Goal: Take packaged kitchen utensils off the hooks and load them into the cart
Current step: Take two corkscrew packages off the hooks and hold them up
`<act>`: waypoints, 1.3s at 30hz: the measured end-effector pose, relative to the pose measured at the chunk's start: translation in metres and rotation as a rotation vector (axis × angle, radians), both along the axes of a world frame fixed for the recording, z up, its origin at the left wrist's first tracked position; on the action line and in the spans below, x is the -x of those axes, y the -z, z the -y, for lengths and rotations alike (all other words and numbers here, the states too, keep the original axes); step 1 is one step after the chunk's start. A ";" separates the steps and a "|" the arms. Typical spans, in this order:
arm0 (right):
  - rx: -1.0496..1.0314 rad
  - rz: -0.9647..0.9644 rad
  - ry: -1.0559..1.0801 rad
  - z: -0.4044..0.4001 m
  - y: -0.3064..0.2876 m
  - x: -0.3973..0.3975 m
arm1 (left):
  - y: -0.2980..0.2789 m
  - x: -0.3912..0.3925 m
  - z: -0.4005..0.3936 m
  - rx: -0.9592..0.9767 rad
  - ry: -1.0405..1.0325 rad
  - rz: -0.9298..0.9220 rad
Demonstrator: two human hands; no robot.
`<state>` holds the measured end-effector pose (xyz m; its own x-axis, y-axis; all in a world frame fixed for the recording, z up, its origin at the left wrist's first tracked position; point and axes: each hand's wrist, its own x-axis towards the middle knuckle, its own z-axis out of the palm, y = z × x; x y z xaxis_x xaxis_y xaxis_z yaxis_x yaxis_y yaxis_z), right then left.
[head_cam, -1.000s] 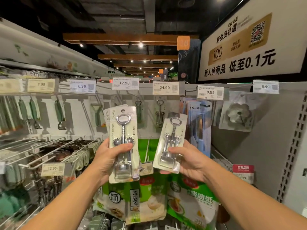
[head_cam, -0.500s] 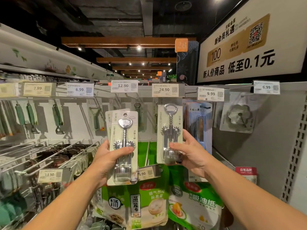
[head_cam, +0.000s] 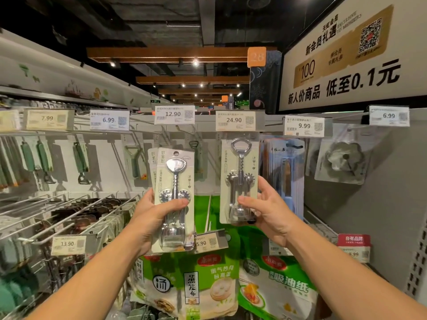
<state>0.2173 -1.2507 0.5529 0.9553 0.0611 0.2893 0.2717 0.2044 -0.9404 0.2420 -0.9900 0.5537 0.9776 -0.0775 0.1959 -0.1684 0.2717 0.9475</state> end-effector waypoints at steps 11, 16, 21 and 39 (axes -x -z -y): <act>0.047 -0.059 0.106 0.001 -0.016 -0.034 | 0.001 -0.014 0.007 0.000 0.009 -0.014; 0.027 -0.130 0.368 -0.003 -0.012 -0.082 | -0.001 -0.023 0.017 0.017 0.006 -0.018; -0.063 -0.207 0.513 -0.005 0.000 -0.137 | -0.001 -0.029 0.023 -0.009 0.014 -0.011; 0.072 -0.072 0.206 -0.035 0.001 -0.078 | -0.001 -0.056 0.038 -0.057 -0.058 -0.014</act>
<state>0.2956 -1.2158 0.5516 0.9678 -0.1190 0.2219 0.2324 0.0828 -0.9691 0.2980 -1.0283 0.5551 0.9834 -0.0315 0.1786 -0.1684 0.2072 0.9637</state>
